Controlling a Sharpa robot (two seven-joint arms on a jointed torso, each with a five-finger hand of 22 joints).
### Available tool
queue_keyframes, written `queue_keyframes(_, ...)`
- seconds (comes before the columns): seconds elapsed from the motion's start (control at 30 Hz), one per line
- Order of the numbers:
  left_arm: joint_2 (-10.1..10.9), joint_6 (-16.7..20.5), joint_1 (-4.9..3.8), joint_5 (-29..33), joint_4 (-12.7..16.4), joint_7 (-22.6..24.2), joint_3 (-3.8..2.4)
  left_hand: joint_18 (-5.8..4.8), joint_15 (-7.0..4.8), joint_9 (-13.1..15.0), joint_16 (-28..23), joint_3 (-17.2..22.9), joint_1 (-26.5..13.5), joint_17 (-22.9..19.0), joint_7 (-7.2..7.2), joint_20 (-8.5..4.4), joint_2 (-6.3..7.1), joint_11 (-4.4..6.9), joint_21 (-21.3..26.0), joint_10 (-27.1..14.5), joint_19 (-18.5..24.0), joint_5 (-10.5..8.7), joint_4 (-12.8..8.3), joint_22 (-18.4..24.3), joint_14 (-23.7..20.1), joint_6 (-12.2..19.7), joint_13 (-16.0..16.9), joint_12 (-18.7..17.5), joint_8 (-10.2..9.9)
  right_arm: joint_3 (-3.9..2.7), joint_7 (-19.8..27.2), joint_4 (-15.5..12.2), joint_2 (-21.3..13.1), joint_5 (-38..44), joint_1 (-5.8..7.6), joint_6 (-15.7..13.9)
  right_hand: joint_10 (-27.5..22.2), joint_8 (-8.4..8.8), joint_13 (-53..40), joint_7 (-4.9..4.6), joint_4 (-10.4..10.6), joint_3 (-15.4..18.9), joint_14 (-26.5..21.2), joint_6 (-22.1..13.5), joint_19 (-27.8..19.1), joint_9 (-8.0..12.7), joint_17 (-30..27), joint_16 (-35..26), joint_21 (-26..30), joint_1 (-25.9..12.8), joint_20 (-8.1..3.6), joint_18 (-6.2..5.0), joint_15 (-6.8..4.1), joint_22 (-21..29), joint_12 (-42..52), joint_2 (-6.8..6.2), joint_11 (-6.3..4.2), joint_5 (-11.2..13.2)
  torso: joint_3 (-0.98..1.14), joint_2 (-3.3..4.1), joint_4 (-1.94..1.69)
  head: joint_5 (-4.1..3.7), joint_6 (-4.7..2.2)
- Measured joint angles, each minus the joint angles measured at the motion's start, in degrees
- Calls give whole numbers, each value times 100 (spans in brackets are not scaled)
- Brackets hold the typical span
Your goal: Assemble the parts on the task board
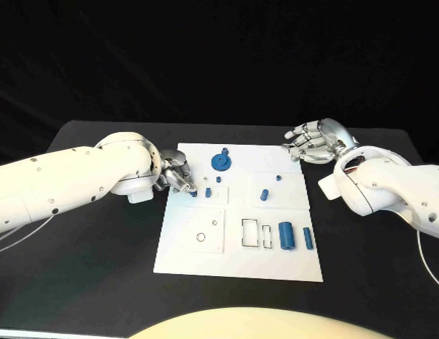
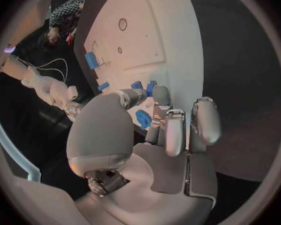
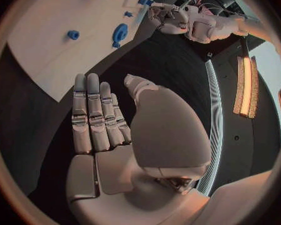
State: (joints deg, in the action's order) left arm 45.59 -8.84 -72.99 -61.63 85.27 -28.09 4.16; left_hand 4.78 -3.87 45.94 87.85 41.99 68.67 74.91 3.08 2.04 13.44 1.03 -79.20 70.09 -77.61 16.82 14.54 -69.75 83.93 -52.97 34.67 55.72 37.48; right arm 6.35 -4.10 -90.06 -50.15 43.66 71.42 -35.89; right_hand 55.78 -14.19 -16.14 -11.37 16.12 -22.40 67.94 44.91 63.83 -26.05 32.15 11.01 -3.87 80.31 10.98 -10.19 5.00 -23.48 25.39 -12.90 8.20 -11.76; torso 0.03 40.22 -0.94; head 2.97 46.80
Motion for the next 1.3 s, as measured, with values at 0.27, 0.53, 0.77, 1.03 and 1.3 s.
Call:
queue_keyframes(0.27, 21, 165, 1, 42, 36, 38, -4, 0, 0, 0, 0, 0, -1, 0, 0, 0, 1, 0, 0, 0, 0, 0, 0, -7, 0, 0, -11, 0, -1, 0, 0, 0, -2, -5, 0, 10, 0, 0, 23, -18, 0, 0, 0, -19, 0, 6, -11, 0, 0, 0, 0, 0, 0, 23, 0, 0, 0, 0, 1, -2, -7, 4, 9)
queue_keyframes(0.53, 9, 193, 3, -37, 38, 67, -5, 0, 0, 0, 0, 0, -1, 0, 1, 0, 1, 0, 0, 1, 0, -1, 0, -7, 0, 1, -21, 0, -11, 0, 1, 0, 4, -10, 0, 30, 0, -24, 55, -18, 0, 0, -41, -19, -20, 6, -21, -23, 0, 0, 20, 0, 0, 57, -24, 0, 0, 0, 8, -7, -1, 29, 7)
queue_keyframes(0.77, -1, 169, 31, -169, 28, 79, -5, 1, 0, 0, 0, 0, -4, 0, 1, 0, 4, 0, 1, 1, 1, -2, 0, -6, 0, 1, -25, -1, -13, 0, 9, 3, 11, -14, -7, 49, 0, -23, 69, -18, 0, 0, -41, -19, -20, 6, -29, -46, 0, 0, 20, 0, 0, 72, -24, 0, 0, 0, 11, -7, 0, 48, 30)
queue_keyframes(1.03, 0, 149, 52, -337, 30, 89, -2, 0, -14, -1, 0, 0, -4, 0, 2, 0, 4, 0, -18, 1, 1, -13, 0, -21, 14, 2, -26, -1, -16, 0, 39, -20, 30, -13, -19, 71, 0, -23, 77, -18, 0, 0, -41, -19, -20, 6, -29, -46, 0, 0, 20, 0, 0, 80, -24, 0, 0, 0, 10, -8, -5, 64, 41)
queue_keyframes(1.3, -20, 147, 98, -454, 26, 121, -5, 0, -14, -9, 0, 0, -28, 0, 4, 20, 28, -8, -18, 9, -20, 22, 0, -32, 14, 2, -25, -2, 20, 0, 71, -1, 30, -11, -21, 73, 0, -23, 83, -18, 0, 0, -41, -19, -20, 6, -33, -46, 0, 0, 20, 0, 0, 85, -24, 0, 0, 0, 0, -7, -4, 74, 51)
